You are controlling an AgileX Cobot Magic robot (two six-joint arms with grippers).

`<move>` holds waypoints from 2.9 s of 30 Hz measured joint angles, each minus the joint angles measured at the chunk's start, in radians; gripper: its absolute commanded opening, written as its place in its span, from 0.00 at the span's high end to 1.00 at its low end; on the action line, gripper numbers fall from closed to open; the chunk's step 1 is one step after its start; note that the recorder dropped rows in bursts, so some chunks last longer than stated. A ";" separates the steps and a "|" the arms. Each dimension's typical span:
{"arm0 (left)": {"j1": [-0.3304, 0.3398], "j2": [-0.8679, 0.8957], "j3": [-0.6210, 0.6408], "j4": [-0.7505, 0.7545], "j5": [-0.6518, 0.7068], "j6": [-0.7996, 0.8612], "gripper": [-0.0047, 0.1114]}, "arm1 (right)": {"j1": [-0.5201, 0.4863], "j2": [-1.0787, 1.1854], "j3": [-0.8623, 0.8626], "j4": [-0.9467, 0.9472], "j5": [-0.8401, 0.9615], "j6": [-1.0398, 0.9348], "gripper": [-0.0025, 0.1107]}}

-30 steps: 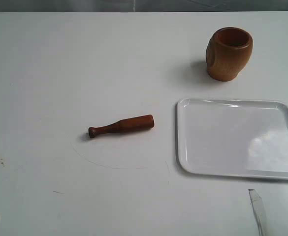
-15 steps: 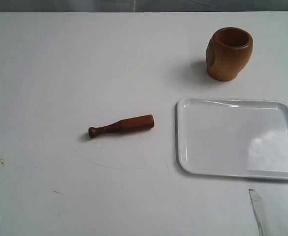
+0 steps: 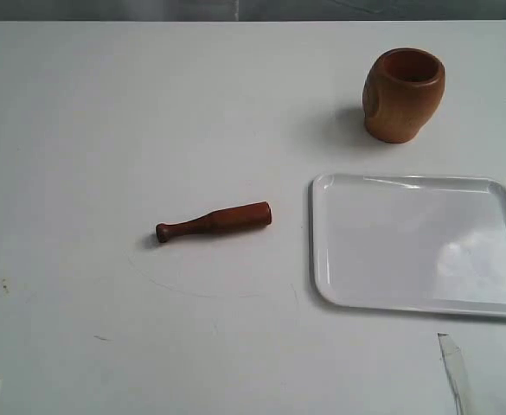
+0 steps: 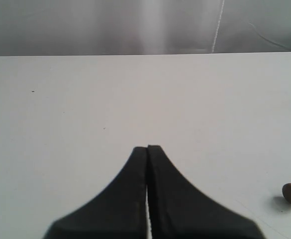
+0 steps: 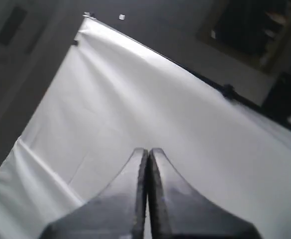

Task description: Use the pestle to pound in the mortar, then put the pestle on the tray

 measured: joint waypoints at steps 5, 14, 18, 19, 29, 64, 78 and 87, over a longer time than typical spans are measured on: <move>0.000 0.000 0.000 0.000 0.000 0.000 0.96 | 0.000 0.153 -0.199 -0.772 -0.117 -0.016 0.98; 0.000 0.000 0.000 0.000 0.000 0.000 0.96 | 0.003 0.682 -0.630 -2.058 0.288 0.400 0.98; 0.000 0.000 0.000 0.000 0.000 0.000 0.96 | 0.005 0.847 -0.628 -2.263 0.503 0.364 0.98; 0.000 0.000 0.000 0.000 0.000 0.000 0.96 | 0.008 0.884 -0.628 -2.283 0.534 0.317 0.98; 0.000 0.000 0.000 0.000 0.000 0.000 0.96 | 0.223 1.358 -0.676 -1.946 1.179 -0.665 0.98; 0.000 0.000 0.000 0.000 0.000 0.000 0.96 | 0.932 1.925 -1.272 -0.470 1.063 -1.430 0.58; 0.000 0.000 0.000 0.000 0.000 0.000 0.96 | 0.932 2.183 -1.603 -0.498 1.339 -1.300 0.58; 0.000 0.000 0.000 0.000 0.000 0.000 0.96 | 0.932 2.219 -1.607 -0.539 1.339 -1.272 0.79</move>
